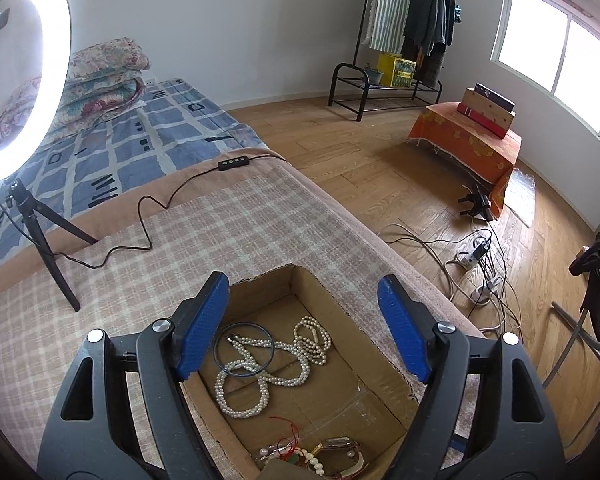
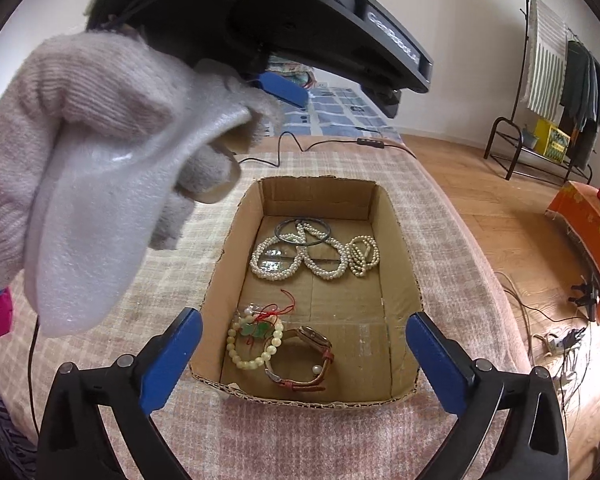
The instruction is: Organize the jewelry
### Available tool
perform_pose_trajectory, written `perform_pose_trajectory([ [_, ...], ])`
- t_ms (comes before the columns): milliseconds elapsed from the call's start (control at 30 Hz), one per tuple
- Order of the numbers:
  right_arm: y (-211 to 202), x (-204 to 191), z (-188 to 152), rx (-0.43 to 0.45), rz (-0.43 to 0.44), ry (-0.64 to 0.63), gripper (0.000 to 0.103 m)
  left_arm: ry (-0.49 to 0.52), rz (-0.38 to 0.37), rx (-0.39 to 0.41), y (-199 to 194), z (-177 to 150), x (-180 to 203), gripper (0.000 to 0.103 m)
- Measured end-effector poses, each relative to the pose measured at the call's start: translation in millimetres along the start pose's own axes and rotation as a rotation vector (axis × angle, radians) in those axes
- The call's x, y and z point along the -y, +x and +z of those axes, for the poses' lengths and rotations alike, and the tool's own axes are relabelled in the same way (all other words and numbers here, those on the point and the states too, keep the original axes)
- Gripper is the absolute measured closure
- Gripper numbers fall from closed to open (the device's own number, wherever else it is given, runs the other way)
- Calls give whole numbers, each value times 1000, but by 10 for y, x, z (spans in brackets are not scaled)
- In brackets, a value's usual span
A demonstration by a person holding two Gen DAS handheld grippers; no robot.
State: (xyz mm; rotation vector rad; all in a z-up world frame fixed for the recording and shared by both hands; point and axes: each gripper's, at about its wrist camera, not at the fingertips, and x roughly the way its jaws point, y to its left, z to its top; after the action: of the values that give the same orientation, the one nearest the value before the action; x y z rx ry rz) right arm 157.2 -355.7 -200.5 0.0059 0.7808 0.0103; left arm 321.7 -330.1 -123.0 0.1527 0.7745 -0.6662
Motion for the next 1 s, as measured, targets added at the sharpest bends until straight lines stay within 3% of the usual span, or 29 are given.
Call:
perform_pose_trajectory([
  [367, -238, -9, 60, 50, -25, 14, 0, -8, 34, 42, -418, -1, -87, 23],
  [733, -512, -28, 139, 110, -52, 37, 0, -22, 97, 118, -1093, -59, -322, 23],
  [1000, -699, -72, 208, 157, -65, 62, 0, -19, 139, 185, -1625, -214, -439, 13],
])
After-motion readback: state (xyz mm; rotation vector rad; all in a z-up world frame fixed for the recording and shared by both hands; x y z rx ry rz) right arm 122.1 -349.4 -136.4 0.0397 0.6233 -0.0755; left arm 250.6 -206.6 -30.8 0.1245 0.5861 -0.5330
